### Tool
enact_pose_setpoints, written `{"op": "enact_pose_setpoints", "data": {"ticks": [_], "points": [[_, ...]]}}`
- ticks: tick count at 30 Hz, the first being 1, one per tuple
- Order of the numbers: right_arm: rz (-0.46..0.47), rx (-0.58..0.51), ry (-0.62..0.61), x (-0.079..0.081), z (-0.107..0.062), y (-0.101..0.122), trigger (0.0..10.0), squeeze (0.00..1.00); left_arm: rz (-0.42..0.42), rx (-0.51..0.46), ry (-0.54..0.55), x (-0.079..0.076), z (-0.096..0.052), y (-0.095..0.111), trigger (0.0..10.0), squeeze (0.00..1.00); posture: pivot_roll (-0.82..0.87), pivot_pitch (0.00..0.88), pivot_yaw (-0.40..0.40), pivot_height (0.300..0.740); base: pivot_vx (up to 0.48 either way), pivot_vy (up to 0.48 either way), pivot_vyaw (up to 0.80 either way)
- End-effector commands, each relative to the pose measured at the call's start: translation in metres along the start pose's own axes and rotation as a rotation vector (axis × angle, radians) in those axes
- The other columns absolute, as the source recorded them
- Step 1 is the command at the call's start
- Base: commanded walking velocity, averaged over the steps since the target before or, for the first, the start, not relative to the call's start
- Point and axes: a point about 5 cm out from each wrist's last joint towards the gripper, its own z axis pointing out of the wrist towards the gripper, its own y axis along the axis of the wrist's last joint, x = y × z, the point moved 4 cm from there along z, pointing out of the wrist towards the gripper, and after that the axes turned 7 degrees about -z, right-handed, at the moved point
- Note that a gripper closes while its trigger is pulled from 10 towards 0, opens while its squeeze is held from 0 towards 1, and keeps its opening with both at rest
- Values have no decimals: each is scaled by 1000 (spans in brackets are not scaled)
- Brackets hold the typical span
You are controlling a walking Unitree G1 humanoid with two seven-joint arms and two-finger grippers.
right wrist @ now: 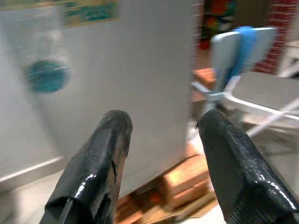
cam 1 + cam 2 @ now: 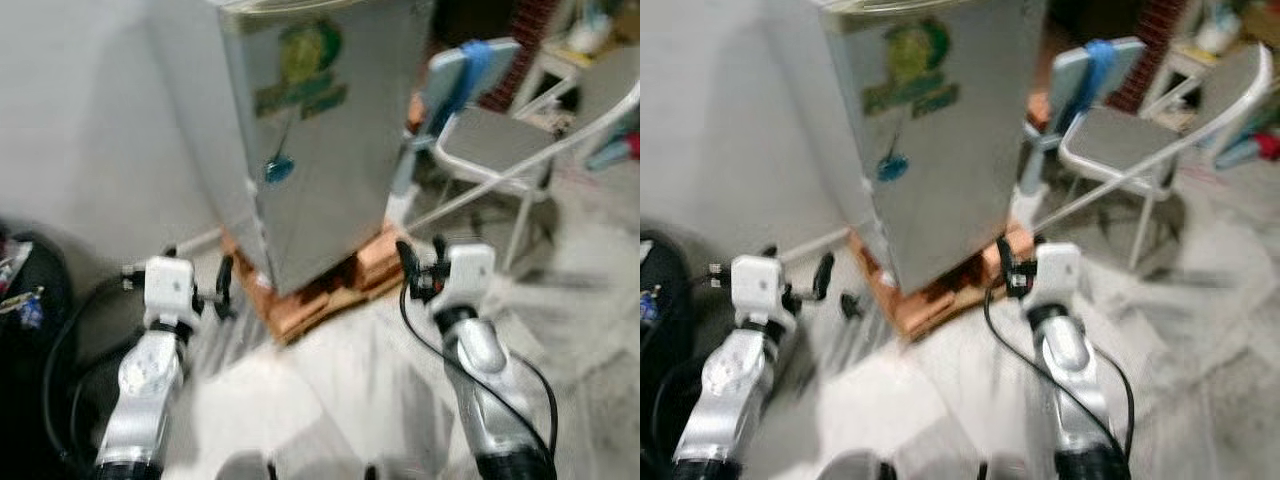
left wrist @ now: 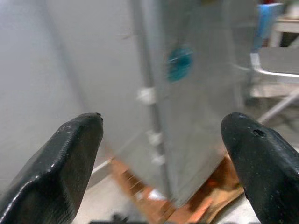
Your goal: Restocking fridge
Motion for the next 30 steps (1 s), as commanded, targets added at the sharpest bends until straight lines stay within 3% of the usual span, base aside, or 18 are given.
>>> {"op": "enact_pose_setpoints", "data": {"ticks": [1, 9, 14, 21, 26, 30], "points": [[-14, -7, -28, -13, -2, 3, 10000, 0, -16, 8, -18, -11, -1, -2, 10000, 0, 12, 58, 5, 740, 0, 450, 0], [-15, 15, -36, -18, -5, -3, 10000, 0, -10, 18, -4, -7, -2, -4, 10000, 0, 20, 59, -21, 740, 0, 457, 0], [-12, 33, -31, -17, -8, -10, 10000, 0, -8, 31, -7, -10, -3, -8, 10000, 0, 27, 52, -37, 740, 0, 465, -592], [-12, 44, -34, -15, -8, -12, 10000, 0, 35, 36, -1, -9, -2, -8, 10000, 0, 42, 58, -44, 740, 0, 478, 0], [-24, 38, -105, -26, -11, -12, 10000, 0, 75, 36, 23, -3, -3, -8, 10000, 0, 34, 58, -28, 740, 0, 0, 0], [-29, 37, -138, -33, -12, -13, 10000, 0, 61, 35, -26, -12, -5, -8, 10000, 0, 38, 60, -29, 740, 0, 0, 0]]}}
